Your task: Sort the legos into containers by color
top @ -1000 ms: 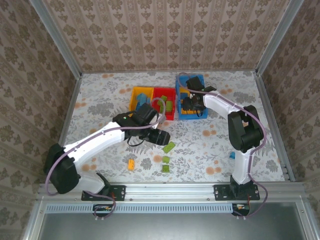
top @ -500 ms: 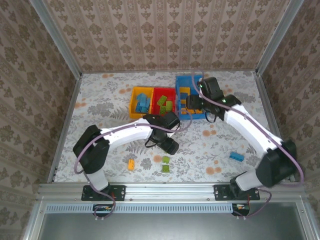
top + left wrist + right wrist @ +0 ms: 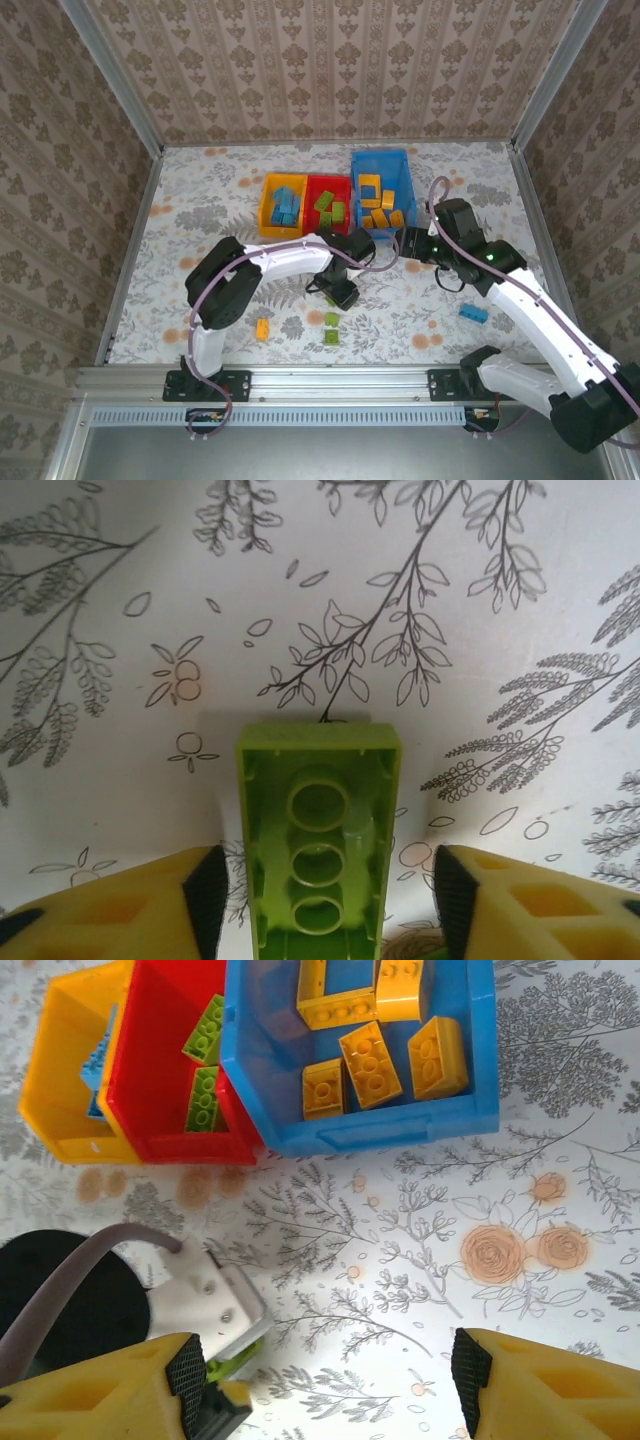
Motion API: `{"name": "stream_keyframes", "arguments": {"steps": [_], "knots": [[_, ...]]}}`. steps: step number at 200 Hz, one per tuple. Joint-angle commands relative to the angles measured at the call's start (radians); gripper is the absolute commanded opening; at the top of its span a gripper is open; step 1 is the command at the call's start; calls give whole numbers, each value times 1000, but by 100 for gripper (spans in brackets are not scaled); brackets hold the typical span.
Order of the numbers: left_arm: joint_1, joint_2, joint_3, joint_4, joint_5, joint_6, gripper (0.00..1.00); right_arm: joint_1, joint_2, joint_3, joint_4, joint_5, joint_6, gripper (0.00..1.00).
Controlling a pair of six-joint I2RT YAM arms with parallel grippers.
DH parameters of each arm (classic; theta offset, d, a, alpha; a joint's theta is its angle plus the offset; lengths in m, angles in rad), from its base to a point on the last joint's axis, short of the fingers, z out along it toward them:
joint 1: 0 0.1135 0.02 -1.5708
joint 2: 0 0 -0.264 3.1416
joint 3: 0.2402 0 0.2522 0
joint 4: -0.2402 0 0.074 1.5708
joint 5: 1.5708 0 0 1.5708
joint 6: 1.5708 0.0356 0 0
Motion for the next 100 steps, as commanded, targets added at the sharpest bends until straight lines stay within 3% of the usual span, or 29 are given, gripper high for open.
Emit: {"name": "stream_keyframes", "arguments": {"steps": [1, 23, 58, 100], "knots": [[-4, 35, 19, -36, 6, 12, 49, 11, -59, -24, -15, -89, 44, 69], [-5, 32, 8, -22, 8, 0, 41, 11, -84, -30, -33, -104, 55, 69], [6, -19, 17, -29, -31, -19, 37, 11, -98, -17, -51, -110, 46, 68], [137, -120, 155, -107, -29, -56, 35, 11, -101, 20, -21, -127, 16, 67]]}}
